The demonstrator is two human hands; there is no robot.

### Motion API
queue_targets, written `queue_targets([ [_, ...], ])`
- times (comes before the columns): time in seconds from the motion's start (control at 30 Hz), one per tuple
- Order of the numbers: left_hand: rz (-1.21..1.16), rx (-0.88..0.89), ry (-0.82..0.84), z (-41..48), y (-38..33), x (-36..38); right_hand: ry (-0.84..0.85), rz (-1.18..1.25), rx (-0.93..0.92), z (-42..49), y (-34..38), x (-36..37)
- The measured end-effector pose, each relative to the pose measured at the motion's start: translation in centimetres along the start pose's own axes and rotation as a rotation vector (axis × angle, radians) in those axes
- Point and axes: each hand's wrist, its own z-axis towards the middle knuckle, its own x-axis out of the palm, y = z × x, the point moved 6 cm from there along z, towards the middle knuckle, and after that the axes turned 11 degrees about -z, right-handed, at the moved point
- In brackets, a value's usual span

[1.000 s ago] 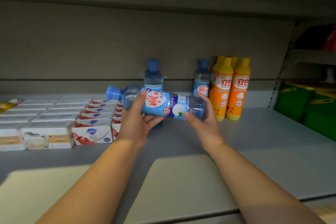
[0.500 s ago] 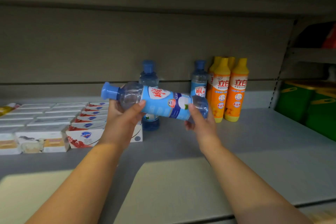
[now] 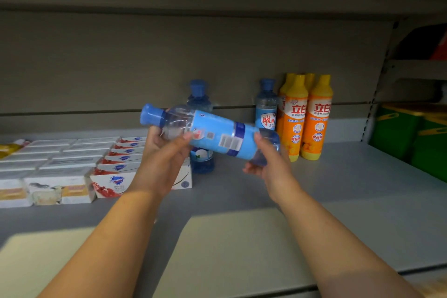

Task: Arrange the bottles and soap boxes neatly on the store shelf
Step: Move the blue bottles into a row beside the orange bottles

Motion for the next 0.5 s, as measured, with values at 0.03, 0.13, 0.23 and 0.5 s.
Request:
queue_targets([
  [0.03,0.081,0.032,0.015,-0.1,-0.3,0.3,0.056,0.042,0.235,0.0,-1.1,0.2],
  [0.13,0.135,0.072,0.043,-0.2,-0.8,1.0,0.283,0.068,0.662,-1.7,-2.9,1.4],
  [0.23,0.023,0.105,-0.027,-0.1,-1.4,0.5,0.352,0.089,0.605,-2.2,-3.3,3.0],
  [0.5,-0.317,-0.173,-0.339,-0.1,1.0,-2.2,0.09,-0.093,-0.463,-1.5,1.2,2.4],
])
